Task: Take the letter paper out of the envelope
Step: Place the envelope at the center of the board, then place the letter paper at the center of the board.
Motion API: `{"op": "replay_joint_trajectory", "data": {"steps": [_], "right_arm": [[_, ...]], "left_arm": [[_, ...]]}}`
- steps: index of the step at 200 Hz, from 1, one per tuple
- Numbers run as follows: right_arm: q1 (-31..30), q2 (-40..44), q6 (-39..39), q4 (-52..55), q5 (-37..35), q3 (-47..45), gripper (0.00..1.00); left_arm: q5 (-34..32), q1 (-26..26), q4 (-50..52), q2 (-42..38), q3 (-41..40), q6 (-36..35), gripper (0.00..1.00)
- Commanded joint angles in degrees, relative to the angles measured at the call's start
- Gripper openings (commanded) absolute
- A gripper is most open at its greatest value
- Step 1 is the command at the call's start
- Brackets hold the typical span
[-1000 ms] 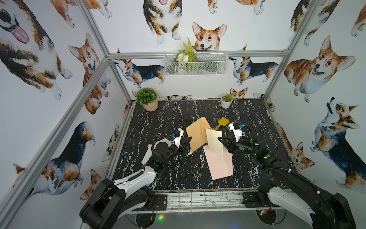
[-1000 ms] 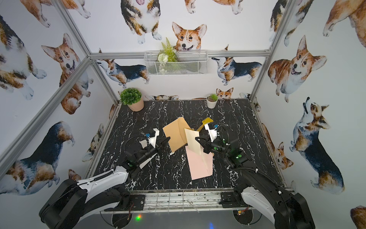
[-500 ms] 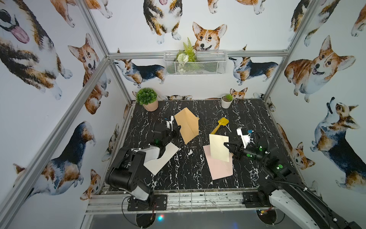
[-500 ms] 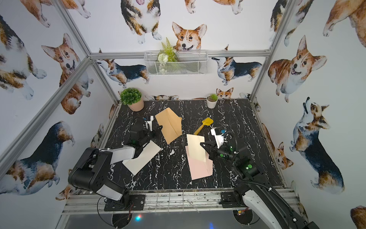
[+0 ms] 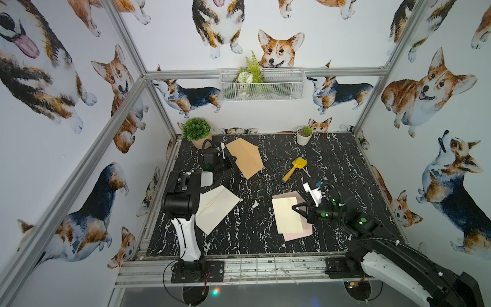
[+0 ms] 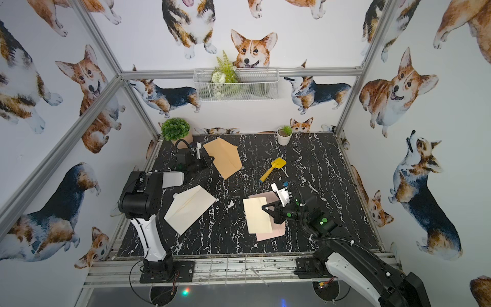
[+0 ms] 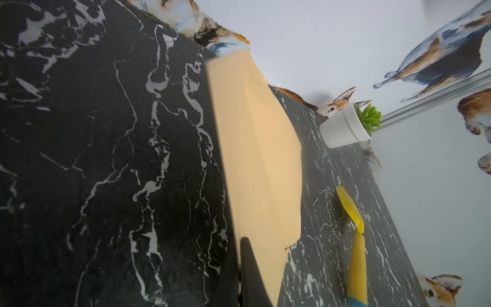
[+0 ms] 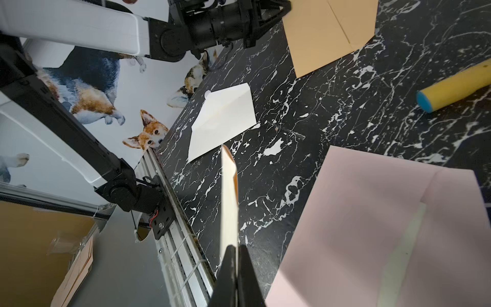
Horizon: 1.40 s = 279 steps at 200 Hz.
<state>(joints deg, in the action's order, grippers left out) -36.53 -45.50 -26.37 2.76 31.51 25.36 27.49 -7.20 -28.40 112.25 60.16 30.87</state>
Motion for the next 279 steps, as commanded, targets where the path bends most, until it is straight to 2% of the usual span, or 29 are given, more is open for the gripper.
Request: {"op": "replay_joint_trajectory", "data": {"steps": [1, 22, 40, 69, 89, 132, 168, 198, 244, 279], "right_arm": [[-1.0, -4.2, -1.6, -4.8, 2.4, 1.6, 0.00], [-2.0, -9.5, -1.9, -8.5, 3.0, 2.2, 0.00], [-2.5, -13.6, -2.8, -12.7, 3.9, 2.5, 0.00], [-4.1, -18.0, -0.9, -11.1, 2.2, 6.2, 0.00], [-5.1, -20.8, 0.4, -10.4, 0.6, 7.8, 0.00], [-6.1, -28.2, 1.1, -11.4, 0.3, 10.6, 0.00], [-6.4, -36.1, 0.3, -16.4, 2.3, 11.8, 0.00], [-6.4, -41.3, -0.3, -21.1, 3.8, 13.2, 0.00], [-6.4, -49.6, 0.7, -21.0, 5.9, 19.2, 0.00], [-6.1, -52.1, 1.4, -21.2, 2.5, 18.9, 0.02]], "left_arm": [[-3.4, -0.1, 8.5, -3.0, 0.8, -2.8, 0.00], [-5.4, 0.0, 11.8, -4.1, 1.0, -4.8, 0.00], [-5.4, 0.0, 14.9, -3.2, 2.7, -5.5, 0.13], [-5.7, -0.1, 15.5, -3.0, 2.6, -5.6, 0.23], [-6.4, -0.2, 17.3, -3.9, 2.6, -6.1, 0.41], [-8.5, -0.2, 18.3, -8.0, 0.0, -7.2, 0.57], [-9.3, -0.5, 18.1, -11.8, -2.8, -6.8, 0.57], [-9.1, -3.1, 12.9, -16.2, -9.8, -4.2, 0.53], [-11.7, -17.0, 8.9, -20.2, -15.8, -5.3, 0.49], [-10.7, -22.9, 3.1, -21.0, -19.9, -5.0, 0.45]]}}
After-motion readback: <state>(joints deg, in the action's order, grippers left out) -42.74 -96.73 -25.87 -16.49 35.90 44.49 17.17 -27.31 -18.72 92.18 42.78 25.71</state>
